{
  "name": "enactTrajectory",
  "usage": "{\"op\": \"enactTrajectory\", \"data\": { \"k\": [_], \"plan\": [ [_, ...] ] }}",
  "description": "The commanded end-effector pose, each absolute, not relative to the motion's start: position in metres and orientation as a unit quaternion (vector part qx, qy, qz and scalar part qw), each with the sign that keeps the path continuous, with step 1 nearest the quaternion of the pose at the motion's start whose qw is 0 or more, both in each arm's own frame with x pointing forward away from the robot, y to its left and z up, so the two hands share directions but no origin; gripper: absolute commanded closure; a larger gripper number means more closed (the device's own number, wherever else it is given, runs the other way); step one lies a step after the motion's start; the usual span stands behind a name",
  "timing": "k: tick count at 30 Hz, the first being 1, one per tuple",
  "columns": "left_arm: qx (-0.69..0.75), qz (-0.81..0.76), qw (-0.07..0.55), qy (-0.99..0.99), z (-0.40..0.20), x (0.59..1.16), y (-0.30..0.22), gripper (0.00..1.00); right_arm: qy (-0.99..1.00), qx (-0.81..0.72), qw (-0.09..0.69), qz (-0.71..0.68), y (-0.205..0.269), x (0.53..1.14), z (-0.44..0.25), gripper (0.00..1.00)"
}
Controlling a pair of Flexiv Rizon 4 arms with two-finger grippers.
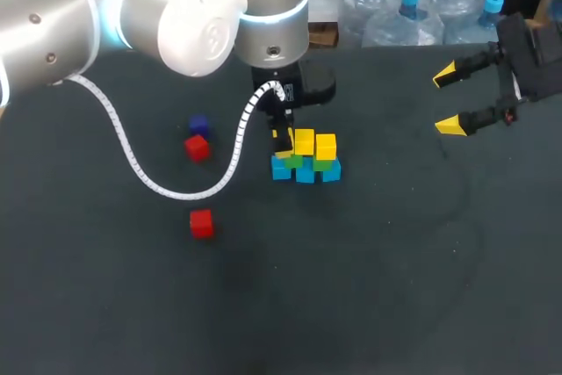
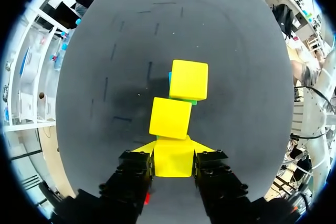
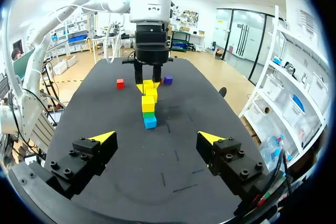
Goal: Place the blue cubes, place green cubes on the blue cubes, place the yellow cubes on the green cubes, then place the red cubes on the yellow cubes, and place purple cube on the red cubes.
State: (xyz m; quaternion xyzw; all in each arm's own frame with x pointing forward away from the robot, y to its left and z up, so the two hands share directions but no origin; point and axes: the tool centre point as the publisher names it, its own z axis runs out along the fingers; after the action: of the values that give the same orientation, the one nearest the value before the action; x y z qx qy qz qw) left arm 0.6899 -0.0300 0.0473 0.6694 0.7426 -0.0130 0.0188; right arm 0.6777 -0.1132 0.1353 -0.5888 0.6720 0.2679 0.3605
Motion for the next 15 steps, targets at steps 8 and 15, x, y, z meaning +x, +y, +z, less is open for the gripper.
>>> {"op": "enactTrajectory", "data": {
  "k": [8,15],
  "plan": [
    [0.672,-0.015,0.016,0.74,0.0457,0.6914,-0.0309,1.0,0.671,-0.589,0.361,0.268,-0.1128,0.6784,0.1346,0.0],
    [0.675,-0.016,0.014,0.737,0.0441,0.6918,-0.0333,1.0,0.671,-0.589,0.361,0.268,-0.1128,0.6784,0.1346,0.0]
  ]
}}
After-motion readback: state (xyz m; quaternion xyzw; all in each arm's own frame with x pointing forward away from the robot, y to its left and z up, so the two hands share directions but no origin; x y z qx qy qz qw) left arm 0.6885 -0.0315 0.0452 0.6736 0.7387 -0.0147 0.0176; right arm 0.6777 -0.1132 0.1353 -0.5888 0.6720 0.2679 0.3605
